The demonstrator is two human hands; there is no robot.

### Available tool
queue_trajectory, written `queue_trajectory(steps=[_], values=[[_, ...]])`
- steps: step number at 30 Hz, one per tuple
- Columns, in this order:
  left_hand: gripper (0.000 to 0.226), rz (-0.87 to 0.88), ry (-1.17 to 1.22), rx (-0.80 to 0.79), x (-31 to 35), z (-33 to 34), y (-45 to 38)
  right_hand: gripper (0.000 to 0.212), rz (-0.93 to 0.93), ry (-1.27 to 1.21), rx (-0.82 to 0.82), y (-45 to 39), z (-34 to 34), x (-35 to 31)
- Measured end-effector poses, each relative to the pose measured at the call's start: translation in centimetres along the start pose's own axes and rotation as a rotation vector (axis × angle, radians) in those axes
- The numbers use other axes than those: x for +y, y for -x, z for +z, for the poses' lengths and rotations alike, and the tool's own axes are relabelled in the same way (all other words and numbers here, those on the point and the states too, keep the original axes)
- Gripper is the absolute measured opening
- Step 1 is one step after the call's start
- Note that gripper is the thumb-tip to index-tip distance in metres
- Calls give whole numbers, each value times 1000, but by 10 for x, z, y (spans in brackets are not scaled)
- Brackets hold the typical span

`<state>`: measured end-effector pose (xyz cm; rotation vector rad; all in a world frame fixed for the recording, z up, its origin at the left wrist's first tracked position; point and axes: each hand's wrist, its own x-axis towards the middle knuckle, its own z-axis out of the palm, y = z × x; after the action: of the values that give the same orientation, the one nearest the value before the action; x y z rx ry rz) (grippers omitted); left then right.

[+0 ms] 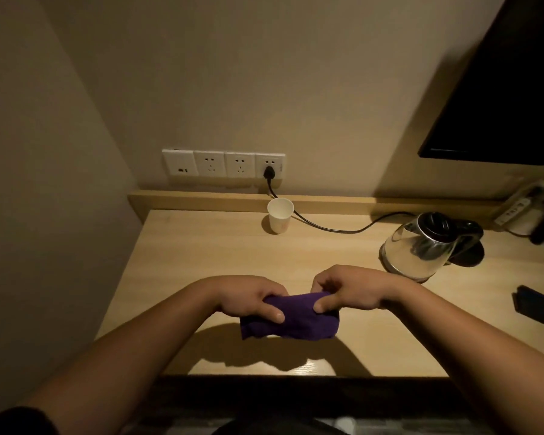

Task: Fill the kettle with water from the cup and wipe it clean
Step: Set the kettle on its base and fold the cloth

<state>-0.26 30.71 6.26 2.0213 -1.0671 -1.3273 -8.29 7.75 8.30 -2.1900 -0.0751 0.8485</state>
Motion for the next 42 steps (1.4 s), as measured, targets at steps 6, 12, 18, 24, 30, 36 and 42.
queue_trajectory(steps=[6,12,18,24,30,36,42], values=[[27,69,-75,37,1,5,-8,21,11,7,90,13,3,-1],[31,67,-234,62,3,15,-29,35,70,49,-59,12,6,19],[46,35,-366,178,-5,35,-60,22,90,97,129,1,9,47],[22,-17,-498,263,-21,44,-96,19,114,121,90,-5,2,89],[17,7,-644,484,-27,35,-116,17,-5,398,346,-27,-4,118],[40,55,-900,573,-48,57,-136,23,-118,803,479,-51,19,150],[66,-162,-868,233,-82,127,-128,51,32,835,231,-39,99,183]])
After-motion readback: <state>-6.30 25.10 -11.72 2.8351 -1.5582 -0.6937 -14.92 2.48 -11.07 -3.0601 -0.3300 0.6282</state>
